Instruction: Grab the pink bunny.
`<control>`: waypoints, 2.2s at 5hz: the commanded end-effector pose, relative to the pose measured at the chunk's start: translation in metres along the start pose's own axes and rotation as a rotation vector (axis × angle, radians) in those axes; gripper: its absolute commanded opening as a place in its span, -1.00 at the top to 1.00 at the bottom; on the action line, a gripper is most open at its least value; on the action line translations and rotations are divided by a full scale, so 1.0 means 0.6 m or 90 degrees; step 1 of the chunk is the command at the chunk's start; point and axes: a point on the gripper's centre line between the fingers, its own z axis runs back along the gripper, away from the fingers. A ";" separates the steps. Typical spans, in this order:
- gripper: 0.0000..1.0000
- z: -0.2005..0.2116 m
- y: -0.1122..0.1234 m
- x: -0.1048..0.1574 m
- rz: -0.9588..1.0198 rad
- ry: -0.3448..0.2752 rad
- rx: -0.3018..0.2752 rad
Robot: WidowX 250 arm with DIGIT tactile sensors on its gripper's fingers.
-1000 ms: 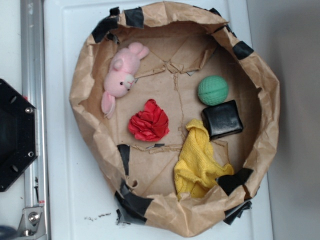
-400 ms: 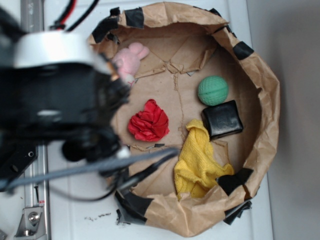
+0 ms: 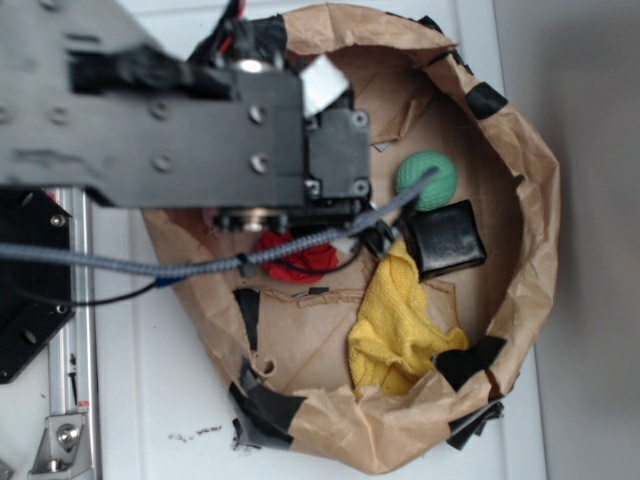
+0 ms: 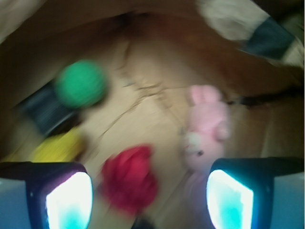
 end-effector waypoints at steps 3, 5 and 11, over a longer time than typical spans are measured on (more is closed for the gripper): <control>-1.00 -0.071 0.020 0.048 0.035 -0.044 0.018; -1.00 -0.099 0.057 0.044 0.040 -0.054 0.081; 1.00 -0.144 0.042 0.010 -0.132 0.058 -0.039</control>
